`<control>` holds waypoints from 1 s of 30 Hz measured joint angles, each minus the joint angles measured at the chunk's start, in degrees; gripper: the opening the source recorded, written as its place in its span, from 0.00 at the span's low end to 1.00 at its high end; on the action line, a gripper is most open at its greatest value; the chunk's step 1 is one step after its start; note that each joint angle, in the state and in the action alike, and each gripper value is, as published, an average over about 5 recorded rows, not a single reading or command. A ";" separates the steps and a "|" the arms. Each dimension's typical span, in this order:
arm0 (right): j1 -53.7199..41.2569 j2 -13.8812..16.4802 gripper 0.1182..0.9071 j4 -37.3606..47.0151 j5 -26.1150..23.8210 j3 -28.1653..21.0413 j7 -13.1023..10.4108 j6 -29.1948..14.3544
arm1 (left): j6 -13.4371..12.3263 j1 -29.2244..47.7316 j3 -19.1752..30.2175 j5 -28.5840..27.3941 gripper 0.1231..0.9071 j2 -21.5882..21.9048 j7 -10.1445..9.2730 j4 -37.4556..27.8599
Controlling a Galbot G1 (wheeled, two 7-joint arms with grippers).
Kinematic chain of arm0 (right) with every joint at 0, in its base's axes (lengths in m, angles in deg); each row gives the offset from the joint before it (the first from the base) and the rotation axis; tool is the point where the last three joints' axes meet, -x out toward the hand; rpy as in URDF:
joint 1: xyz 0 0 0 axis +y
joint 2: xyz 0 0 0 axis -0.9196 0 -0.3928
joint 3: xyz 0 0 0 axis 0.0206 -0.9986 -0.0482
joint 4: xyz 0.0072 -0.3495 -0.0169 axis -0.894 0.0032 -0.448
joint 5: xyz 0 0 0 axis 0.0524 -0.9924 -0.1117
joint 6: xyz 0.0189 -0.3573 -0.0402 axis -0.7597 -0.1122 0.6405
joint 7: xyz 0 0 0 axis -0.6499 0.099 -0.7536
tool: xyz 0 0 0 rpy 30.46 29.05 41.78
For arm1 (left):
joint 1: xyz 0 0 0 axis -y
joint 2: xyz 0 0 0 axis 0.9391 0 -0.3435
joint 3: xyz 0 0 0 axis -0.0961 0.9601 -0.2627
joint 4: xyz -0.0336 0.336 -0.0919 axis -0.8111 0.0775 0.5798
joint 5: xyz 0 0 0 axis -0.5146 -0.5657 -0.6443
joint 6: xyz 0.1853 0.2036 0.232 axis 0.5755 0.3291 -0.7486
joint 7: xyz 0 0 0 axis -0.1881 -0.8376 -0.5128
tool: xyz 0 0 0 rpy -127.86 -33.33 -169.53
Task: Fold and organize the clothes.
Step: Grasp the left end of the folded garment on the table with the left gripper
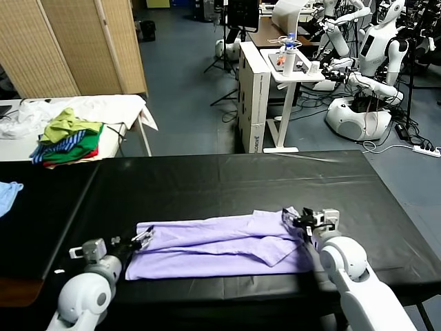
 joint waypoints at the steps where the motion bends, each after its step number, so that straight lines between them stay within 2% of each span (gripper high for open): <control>1: 0.05 -0.08 0.20 -0.08 0.00 0.10 0.04 0.04 | -0.08 0.10 0.00 0.08 0.82 -0.05 0.00 -0.07; 4: 0.44 -0.15 0.06 -0.63 0.07 0.53 0.51 0.38 | -0.42 0.30 0.07 0.21 0.64 -0.28 0.08 -0.35; 10: 2.39 0.76 0.03 -3.54 0.27 2.19 1.92 0.73 | -1.17 0.99 0.34 -0.20 0.16 -1.12 0.51 -1.55; 13: 3.97 1.48 0.03 -5.90 0.60 3.43 2.47 0.53 | -1.44 1.58 0.60 -1.16 0.03 -1.64 0.75 -2.13; 16: 6.21 2.51 0.03 -8.80 1.02 5.36 3.14 0.04 | -1.73 2.37 0.94 -2.27 0.03 -2.05 0.87 -2.82; 18: 7.95 3.25 0.07 -10.76 1.18 6.91 3.46 -0.39 | -1.82 2.77 1.06 -2.70 0.03 -2.29 0.94 -3.18; 22: 11.82 4.23 0.32 -14.51 1.31 10.04 3.87 -0.91 | -1.85 2.71 1.10 -3.85 0.05 -2.85 1.48 -3.07; 25: 14.75 4.26 0.56 -17.04 1.34 12.05 4.05 -1.05 | -1.87 2.05 0.85 -5.53 0.21 -3.17 1.97 -2.22; 27: 16.55 4.06 0.73 -18.49 1.34 13.07 4.11 -1.14 | -1.91 1.41 0.42 -6.39 0.38 -3.28 2.08 -1.40; 30: 18.89 3.67 0.92 -20.29 1.32 14.20 4.15 -1.25 | -2.04 0.00 -0.41 -7.11 0.62 -3.35 2.00 0.18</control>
